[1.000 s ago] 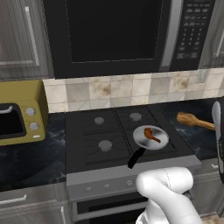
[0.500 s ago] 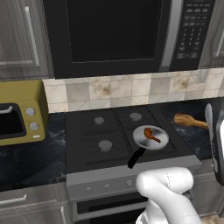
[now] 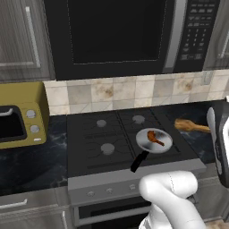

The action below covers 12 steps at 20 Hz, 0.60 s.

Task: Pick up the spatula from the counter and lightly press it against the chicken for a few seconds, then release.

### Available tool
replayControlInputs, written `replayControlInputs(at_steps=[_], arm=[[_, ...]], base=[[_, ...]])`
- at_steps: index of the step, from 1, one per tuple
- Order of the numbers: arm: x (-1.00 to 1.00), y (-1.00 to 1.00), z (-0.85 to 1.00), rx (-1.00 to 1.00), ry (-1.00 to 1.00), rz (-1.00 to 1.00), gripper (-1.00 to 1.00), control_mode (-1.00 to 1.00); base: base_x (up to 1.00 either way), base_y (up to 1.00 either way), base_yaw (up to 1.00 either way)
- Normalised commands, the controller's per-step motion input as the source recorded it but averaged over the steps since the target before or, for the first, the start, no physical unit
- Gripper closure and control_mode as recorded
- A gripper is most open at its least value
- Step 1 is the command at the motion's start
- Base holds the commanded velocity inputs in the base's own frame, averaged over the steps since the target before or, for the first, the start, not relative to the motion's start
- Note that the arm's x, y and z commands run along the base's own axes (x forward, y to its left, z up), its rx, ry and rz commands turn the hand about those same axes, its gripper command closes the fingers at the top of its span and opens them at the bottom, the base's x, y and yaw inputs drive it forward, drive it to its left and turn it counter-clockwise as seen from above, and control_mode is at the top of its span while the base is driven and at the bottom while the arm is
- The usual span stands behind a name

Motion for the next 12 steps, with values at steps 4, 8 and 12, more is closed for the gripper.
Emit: replayControlInputs(at_steps=[4, 8, 12], arm=[[0.33, 0.0, -0.19, 0.0, 0.0, 0.07, 1.0, -1.0], [0.29, 0.0, -0.08, 0.0, 0.0, 0.03, 1.0, -1.0], [0.33, 0.0, -0.1, 0.0, 0.0, 0.0, 1.0, -1.0]], base=[[0.0, 0.0, 0.0], [0.0, 0.0, 0.0], [0.0, 0.0, 0.0]])
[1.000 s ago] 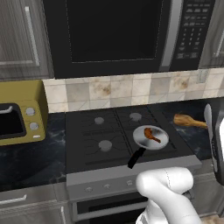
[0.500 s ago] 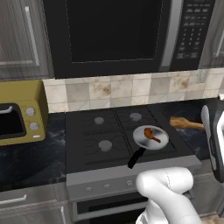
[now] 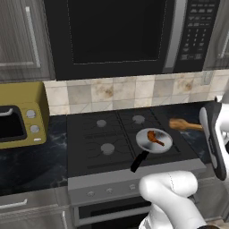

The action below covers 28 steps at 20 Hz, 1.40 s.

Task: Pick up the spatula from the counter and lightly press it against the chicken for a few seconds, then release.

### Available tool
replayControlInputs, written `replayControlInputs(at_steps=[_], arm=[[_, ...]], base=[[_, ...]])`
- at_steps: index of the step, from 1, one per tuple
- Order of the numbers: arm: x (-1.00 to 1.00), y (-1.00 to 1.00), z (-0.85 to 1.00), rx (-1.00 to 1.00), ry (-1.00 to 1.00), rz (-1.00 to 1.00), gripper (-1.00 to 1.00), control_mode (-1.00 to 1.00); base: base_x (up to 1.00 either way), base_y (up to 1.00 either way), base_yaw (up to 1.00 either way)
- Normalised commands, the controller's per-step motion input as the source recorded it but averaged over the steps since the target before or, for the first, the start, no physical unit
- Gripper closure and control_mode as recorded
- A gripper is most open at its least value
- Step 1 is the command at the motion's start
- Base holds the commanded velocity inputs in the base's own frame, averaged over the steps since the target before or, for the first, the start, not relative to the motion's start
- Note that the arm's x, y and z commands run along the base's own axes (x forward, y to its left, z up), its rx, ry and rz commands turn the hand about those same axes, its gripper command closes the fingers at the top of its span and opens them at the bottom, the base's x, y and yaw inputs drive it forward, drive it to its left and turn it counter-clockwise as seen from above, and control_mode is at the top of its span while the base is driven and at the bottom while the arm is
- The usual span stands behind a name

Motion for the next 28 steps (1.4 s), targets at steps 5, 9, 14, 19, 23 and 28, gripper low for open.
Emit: replayControlInputs(at_steps=[5, 9, 14, 19, 23, 28], arm=[[0.32, 0.0, -0.13, -0.02, 0.02, 0.0, 1.0, -1.0], [0.25, 0.0, -0.19, -0.04, 0.04, 0.0, 1.0, -1.0], [0.13, 0.0, -0.27, -0.08, 0.06, 0.03, 1.0, -1.0], [0.15, 0.0, -0.32, -0.08, 0.08, 0.01, 1.0, -1.0], [0.18, 0.02, -0.21, -0.05, 0.05, 0.01, 1.0, -1.0], [0.25, 0.0, -0.03, 0.0, 0.01, 0.01, 1.0, -1.0]], base=[[0.0, 0.0, 0.0], [0.0, 0.0, 0.0], [0.0, 0.0, 0.0], [0.0, 0.0, 0.0], [0.0, 0.0, 0.0], [0.0, 0.0, 0.0]])
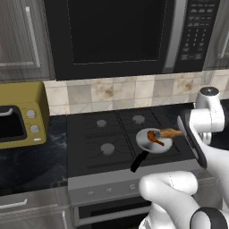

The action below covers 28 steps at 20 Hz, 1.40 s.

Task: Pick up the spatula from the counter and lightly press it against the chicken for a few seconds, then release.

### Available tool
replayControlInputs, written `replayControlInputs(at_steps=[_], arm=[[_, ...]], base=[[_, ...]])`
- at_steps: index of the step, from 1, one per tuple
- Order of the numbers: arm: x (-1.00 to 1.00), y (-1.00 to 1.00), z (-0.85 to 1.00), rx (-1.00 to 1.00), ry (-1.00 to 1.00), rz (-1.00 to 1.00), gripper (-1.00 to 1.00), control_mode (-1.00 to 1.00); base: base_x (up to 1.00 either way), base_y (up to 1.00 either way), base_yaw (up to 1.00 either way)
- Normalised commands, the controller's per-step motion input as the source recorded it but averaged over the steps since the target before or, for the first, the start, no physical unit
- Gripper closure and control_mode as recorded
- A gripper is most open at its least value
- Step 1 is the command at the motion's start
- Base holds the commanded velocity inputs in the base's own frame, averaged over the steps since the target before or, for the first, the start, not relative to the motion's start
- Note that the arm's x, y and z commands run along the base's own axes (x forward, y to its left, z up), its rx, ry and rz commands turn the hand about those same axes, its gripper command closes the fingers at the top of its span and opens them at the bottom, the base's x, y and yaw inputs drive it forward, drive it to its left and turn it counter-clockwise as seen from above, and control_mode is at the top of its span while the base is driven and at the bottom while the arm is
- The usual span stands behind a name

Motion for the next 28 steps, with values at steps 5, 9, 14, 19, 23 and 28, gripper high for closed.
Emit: replayControlInputs(at_steps=[5, 9, 14, 19, 23, 28], arm=[[0.25, 0.0, 0.0, 0.0, 0.0, 0.02, 1.0, -1.0], [0.2, 0.0, -0.13, 0.0, 0.01, 0.02, 1.0, -1.0], [0.14, 0.0, -0.21, -0.02, 0.02, 0.0, 1.0, -1.0], [0.23, 0.09, -0.13, 0.0, 0.06, 0.0, 1.0, -1.0], [0.22, 0.12, -0.04, 0.0, 0.03, 0.0, 1.0, -1.0], [0.23, 0.11, -0.02, 0.0, 0.0, 0.0, 1.0, -1.0]], base=[[0.0, 0.0, 0.0], [0.0, 0.0, 0.0], [0.0, 0.0, 0.0], [0.0, 0.0, 0.0], [0.0, 0.0, 0.0], [0.0, 0.0, 0.0]])
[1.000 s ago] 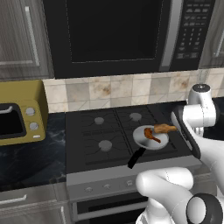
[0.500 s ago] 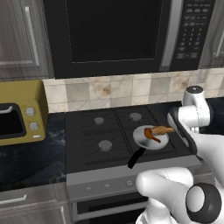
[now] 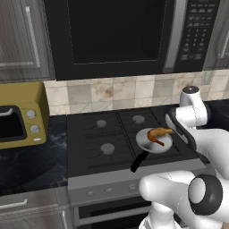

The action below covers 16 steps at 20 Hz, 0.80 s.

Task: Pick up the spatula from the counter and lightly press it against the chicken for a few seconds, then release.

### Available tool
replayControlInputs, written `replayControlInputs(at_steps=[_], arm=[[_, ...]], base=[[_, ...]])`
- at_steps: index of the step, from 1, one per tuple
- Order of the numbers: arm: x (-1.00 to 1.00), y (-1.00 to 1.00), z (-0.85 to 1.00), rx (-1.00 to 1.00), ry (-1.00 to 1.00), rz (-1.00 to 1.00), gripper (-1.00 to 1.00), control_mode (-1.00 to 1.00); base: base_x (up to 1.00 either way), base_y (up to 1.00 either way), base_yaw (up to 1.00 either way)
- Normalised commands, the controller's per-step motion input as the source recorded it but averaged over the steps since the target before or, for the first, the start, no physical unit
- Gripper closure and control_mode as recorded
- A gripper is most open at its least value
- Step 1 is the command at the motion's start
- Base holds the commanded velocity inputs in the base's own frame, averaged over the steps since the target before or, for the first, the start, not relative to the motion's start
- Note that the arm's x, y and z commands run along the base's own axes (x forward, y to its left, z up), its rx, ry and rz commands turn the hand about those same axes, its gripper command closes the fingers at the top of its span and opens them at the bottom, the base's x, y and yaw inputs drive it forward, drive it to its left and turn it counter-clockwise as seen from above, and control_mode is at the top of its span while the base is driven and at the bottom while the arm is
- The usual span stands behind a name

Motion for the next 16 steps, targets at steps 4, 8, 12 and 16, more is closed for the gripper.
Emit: replayControlInputs(at_steps=[4, 8, 12, 16], arm=[[0.23, 0.01, -0.07, 0.0, 0.0, 0.0, 1.0, -1.0], [0.24, 0.0, -0.2, -0.01, 0.0, 0.0, 1.0, -1.0], [0.22, 0.0, -0.24, -0.02, 0.01, 0.0, 1.0, -1.0], [0.23, 0.0, -0.23, -0.02, 0.02, 0.0, 1.0, -1.0]], base=[[0.0, 0.0, 0.0], [0.0, 0.0, 0.0], [0.0, 0.0, 0.0], [0.0, 0.0, 0.0]])
